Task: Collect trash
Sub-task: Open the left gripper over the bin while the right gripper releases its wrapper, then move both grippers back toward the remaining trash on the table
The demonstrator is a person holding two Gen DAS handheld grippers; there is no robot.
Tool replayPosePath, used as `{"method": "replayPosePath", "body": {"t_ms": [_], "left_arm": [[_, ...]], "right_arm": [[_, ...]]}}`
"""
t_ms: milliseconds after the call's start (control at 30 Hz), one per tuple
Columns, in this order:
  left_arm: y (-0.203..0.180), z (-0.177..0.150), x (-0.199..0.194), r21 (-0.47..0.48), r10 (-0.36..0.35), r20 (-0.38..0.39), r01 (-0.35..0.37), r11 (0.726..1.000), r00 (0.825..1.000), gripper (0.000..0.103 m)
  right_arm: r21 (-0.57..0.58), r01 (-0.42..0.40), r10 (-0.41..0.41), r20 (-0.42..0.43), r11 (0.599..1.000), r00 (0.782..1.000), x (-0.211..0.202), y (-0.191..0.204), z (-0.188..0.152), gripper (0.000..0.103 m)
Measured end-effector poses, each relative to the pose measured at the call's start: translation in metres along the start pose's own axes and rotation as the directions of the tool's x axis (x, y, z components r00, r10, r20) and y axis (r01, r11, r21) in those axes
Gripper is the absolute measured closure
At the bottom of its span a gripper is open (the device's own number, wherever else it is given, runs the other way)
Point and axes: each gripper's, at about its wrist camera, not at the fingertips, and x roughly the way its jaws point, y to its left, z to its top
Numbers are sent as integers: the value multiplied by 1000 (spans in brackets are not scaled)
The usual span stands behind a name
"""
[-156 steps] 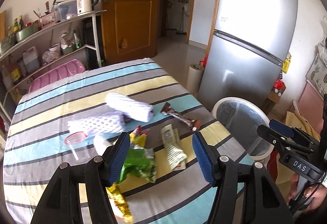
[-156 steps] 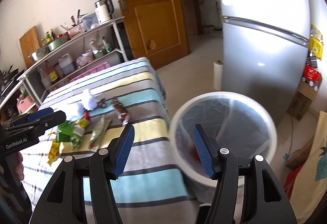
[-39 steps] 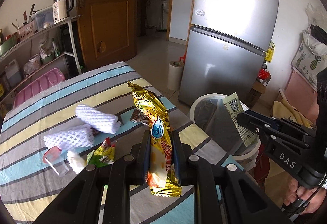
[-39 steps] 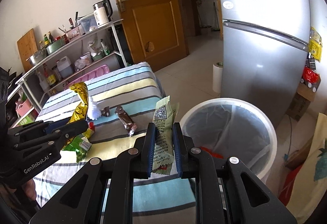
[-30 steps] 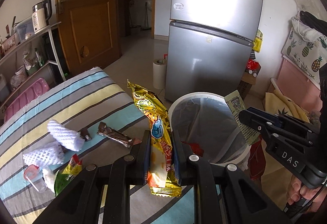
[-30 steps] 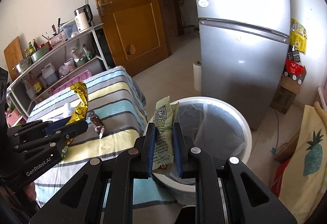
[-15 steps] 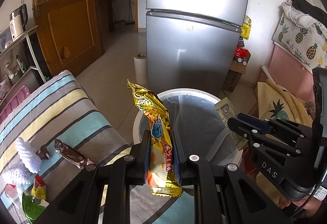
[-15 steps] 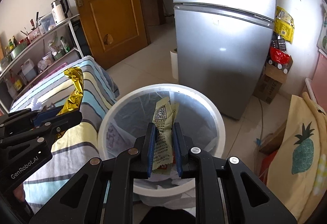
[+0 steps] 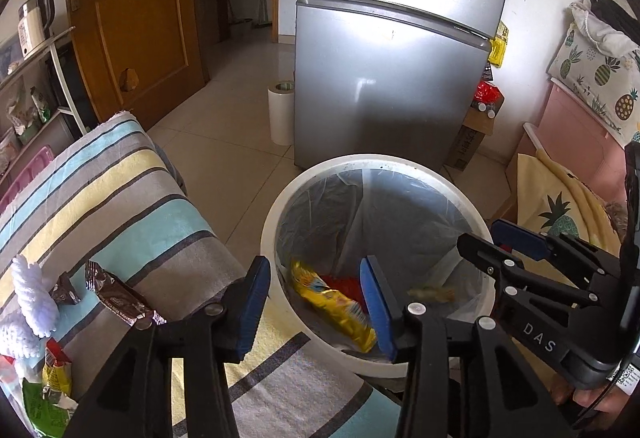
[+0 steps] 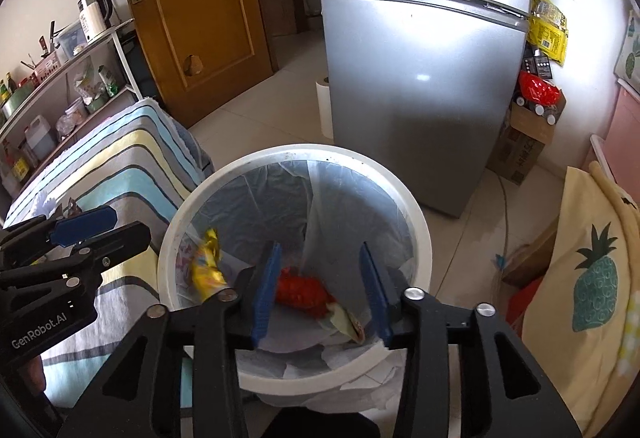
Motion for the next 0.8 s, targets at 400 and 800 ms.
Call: {"method": "replayPosePath", "body": {"t_ms": [400,800], "left_arm": [[7,-4,-20,-15,0,39,1,1000,999,49],[29,-13,-56,-56,36,90,-31,998,995,49]], "right_arm": [[1,-11,10,33,1000,999,-15,9,-1,57],[-25,-33,35,78,999,996,-37,30,-2,57]]}}
